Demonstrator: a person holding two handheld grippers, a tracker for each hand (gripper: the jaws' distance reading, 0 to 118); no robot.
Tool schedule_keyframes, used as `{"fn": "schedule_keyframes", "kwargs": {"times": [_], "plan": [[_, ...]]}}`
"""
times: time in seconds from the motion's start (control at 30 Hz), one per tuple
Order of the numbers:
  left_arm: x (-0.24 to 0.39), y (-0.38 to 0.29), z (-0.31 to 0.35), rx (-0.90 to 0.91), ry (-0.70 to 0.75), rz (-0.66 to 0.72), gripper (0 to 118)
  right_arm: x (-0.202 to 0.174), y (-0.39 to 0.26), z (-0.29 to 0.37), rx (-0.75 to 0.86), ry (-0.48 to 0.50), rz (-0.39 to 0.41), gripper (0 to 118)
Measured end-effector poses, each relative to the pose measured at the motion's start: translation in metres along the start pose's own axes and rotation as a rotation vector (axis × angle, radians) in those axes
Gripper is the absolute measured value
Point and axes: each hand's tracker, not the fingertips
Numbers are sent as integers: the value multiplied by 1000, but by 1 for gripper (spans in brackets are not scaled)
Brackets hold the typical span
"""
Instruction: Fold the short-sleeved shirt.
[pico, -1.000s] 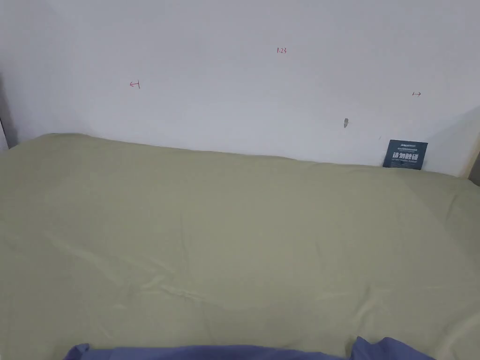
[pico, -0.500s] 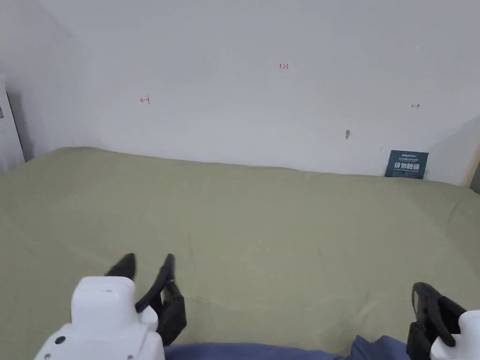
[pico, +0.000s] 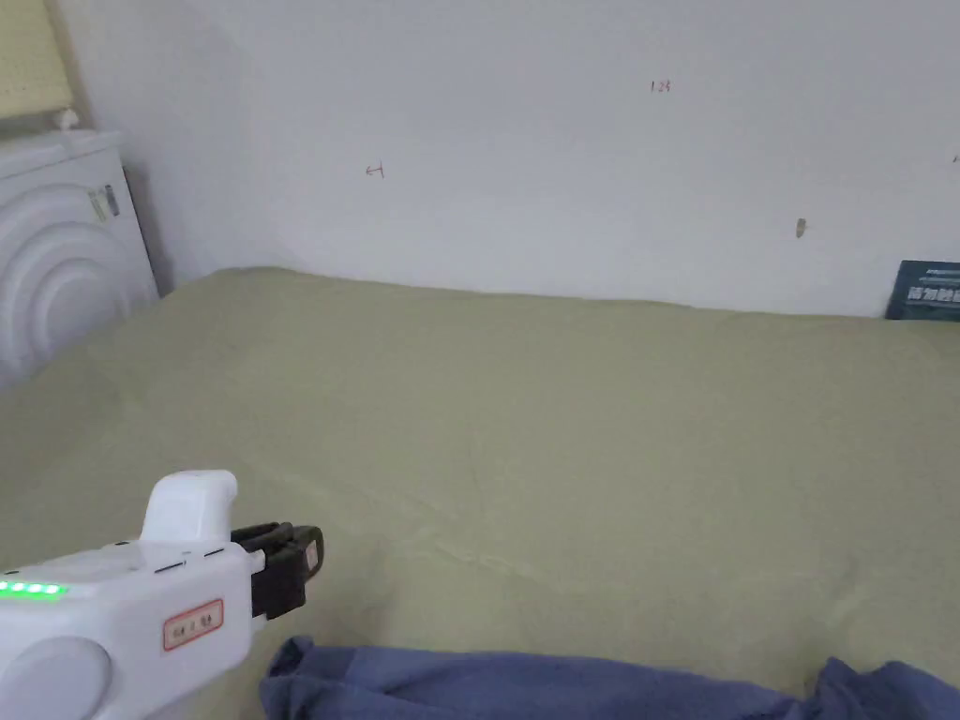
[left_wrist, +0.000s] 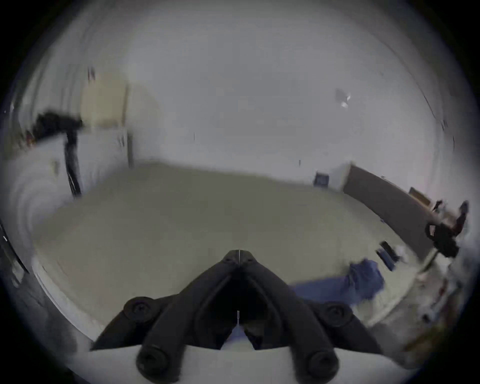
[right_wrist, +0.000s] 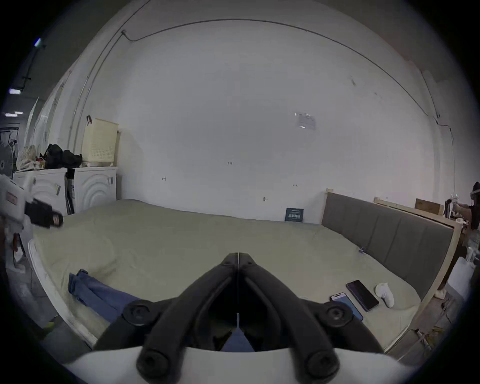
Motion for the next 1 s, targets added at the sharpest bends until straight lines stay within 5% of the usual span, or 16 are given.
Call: {"fn": "schedule_keyframes", "kwargs": {"times": [0.1,0.17,0.2,0.23,0.4,0.53,0.67,0.7,0.73,0.77,0.9,1.0], "plan": [[-62,-6,-34,-204,-168,171,8,3,-1,-4,-23,16,-36,0],[-94,-19,-55,-276,-215,283,83,2,-3,-8,-41,24,-36,0],[-104,-32,-65,-335,-251,352,110,2,-4,-10,-54,31,-36,0],[-117,-41,-70,-331,-285,410,114,3,-5,-11,-63,36,-33,0],[-136,-78,-86,-276,-174,537,113,3,-6,-10,-78,63,-33,0],[-131,-101,-105,-253,-345,733,113,3,-8,-11,-88,79,-56,0],[-115,-106,-118,-163,-304,779,107,1,-13,-10,-95,85,-82,0],[-111,-107,-119,-150,-293,783,92,1,-14,-9,-98,89,-91,0],[-107,-104,-118,-139,-273,791,30,0,-15,-8,-101,92,-99,0],[-106,-104,-120,-147,-225,802,10,2,-14,-8,-105,94,-104,0],[-100,-111,-121,-162,-166,866,10,6,-15,1,-109,92,-111,0],[-81,-88,-106,-145,-100,717,10,13,-12,8,-105,88,-112,0]]}}
